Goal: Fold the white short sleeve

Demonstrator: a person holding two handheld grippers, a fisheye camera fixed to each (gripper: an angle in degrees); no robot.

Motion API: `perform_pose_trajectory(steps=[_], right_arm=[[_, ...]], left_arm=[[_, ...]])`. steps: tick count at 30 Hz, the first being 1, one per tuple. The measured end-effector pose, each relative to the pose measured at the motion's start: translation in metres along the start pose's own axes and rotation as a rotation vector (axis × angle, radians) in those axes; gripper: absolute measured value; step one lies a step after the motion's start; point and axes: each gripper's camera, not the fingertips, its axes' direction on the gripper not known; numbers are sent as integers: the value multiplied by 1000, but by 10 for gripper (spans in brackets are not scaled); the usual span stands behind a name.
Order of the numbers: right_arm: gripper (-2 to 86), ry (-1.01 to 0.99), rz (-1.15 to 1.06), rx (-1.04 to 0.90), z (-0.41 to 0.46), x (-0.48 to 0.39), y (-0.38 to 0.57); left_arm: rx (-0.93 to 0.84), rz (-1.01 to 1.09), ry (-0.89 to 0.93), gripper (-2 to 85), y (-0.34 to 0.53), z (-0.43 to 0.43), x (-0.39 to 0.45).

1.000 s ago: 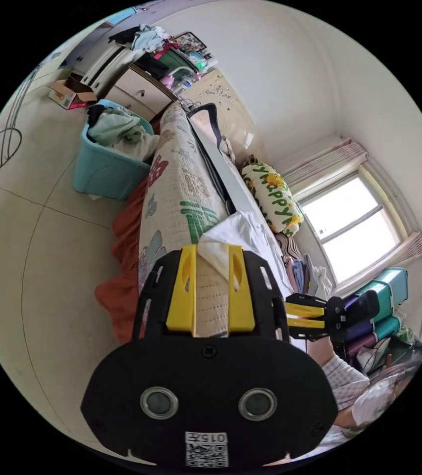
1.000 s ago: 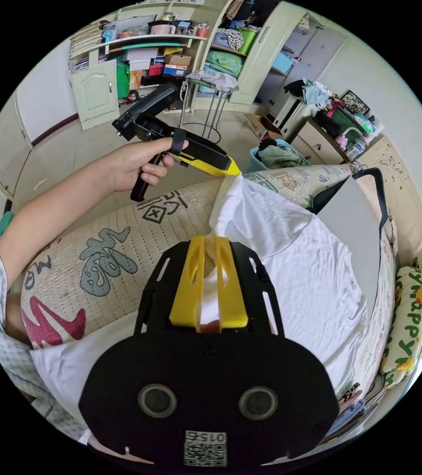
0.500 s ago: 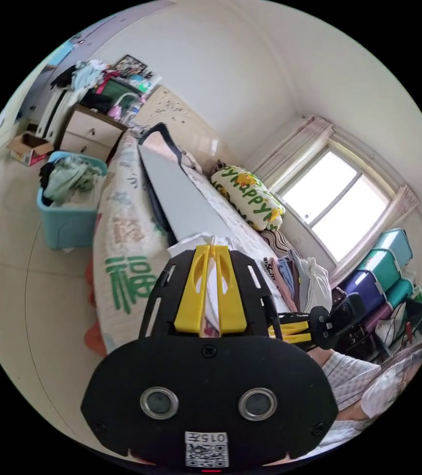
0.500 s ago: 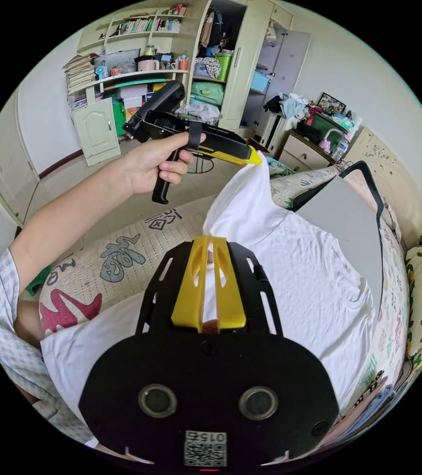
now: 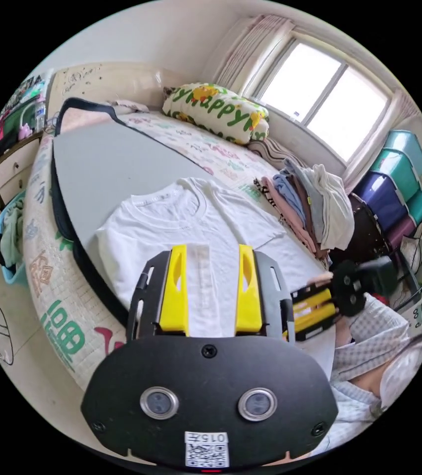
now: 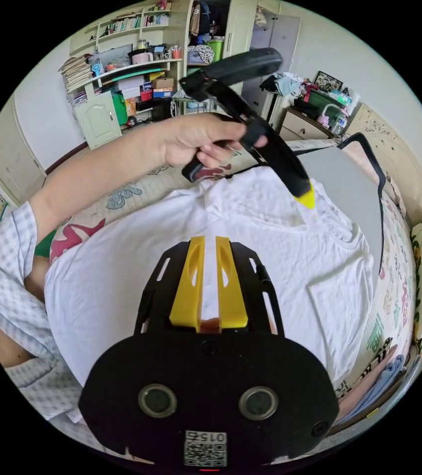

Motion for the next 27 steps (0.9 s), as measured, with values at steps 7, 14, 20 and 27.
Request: perform_pose_trajectory(steps=[7,14,20,27], right_arm=[[54,57,233,75,0,91,-35],[72,-10,379,-4,29,152,-72],[6,-60,351,-92,43,171,-93],[-9,-54,405,-62,30,199,-98]], left_arm=[[-86,72,-31,107,83,-15,22],[-217,139,-53,94,92,24,31],[-237,149,-64,86,98,35,33],[-222,122,-28,84,104,28,21]])
